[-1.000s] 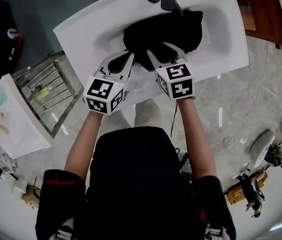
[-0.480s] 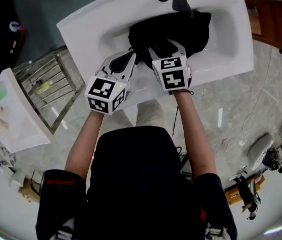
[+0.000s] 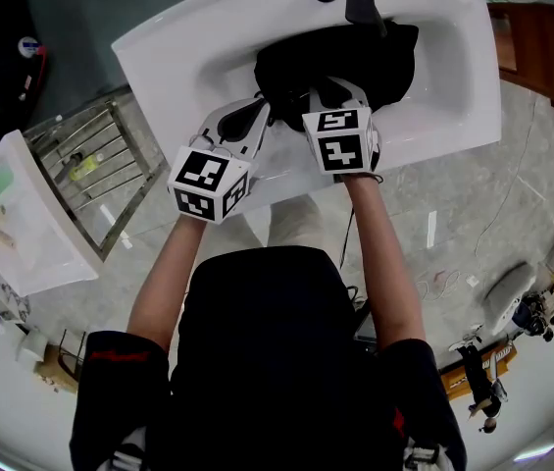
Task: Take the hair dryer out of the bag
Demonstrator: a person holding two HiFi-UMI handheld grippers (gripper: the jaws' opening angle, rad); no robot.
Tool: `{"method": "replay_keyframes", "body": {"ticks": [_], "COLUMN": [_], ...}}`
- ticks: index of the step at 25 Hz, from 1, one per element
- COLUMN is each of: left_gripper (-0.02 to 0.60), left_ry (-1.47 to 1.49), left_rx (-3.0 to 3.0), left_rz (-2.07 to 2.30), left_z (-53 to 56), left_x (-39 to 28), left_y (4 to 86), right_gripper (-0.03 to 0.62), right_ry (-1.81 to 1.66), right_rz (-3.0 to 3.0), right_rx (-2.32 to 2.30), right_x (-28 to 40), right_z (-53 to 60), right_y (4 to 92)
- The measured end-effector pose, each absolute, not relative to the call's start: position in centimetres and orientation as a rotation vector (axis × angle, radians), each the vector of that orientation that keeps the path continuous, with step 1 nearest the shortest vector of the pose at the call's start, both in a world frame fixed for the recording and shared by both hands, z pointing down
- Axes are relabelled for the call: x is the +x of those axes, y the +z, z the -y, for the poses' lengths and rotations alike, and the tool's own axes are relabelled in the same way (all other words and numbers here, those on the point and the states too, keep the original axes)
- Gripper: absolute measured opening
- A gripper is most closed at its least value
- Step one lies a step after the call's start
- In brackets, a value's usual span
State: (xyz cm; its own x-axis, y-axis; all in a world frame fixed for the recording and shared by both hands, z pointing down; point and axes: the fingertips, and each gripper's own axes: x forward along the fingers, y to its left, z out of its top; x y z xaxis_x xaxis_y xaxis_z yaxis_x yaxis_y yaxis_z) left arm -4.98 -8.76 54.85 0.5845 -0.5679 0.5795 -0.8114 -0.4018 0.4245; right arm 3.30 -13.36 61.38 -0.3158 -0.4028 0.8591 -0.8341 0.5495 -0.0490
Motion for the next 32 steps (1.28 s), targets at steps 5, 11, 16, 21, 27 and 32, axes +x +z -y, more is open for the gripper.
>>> {"method": "replay_keyframes", "body": {"ticks": [5, 11, 16, 21, 27, 32], "left_gripper": [0.012, 0.012, 0.012, 0.012, 0.012, 0.014], "left_ry": [0.456, 0.459, 0.456, 0.461, 0.485, 0.545], "left_rx": [2.122, 2.121, 2.131, 2.141, 2.158, 2.167], "left_rz": [1.084, 1.071, 1.040, 1.024, 0.984, 0.940], "left_z": [8.9, 9.2, 9.3, 9.7, 10.0, 10.1], "left_x": [-4.8, -4.7, -4.1, -3.5, -2.4, -1.3], "left_y": [55.0, 55.2, 55.4, 55.4, 55.8, 56.5], "right_gripper": [0.041, 0.040, 0.040, 0.040, 0.040, 0.040], "right_ry": [0.650, 0.667, 0.676, 0.686, 0.699, 0.716], "right_rz": [1.915, 1.915, 1.915, 1.909, 1.899, 1.892], "right_rx": [1.014, 1.014, 1.027, 1.042, 1.070, 1.082], "right_x": [3.5, 3.5, 4.0, 4.8, 6.2, 7.0], "right_z": [13.5, 13.6, 13.8, 14.2, 14.7, 14.9], "right_y": [61.5, 61.4, 61.3, 61.2, 61.3, 61.4]}}
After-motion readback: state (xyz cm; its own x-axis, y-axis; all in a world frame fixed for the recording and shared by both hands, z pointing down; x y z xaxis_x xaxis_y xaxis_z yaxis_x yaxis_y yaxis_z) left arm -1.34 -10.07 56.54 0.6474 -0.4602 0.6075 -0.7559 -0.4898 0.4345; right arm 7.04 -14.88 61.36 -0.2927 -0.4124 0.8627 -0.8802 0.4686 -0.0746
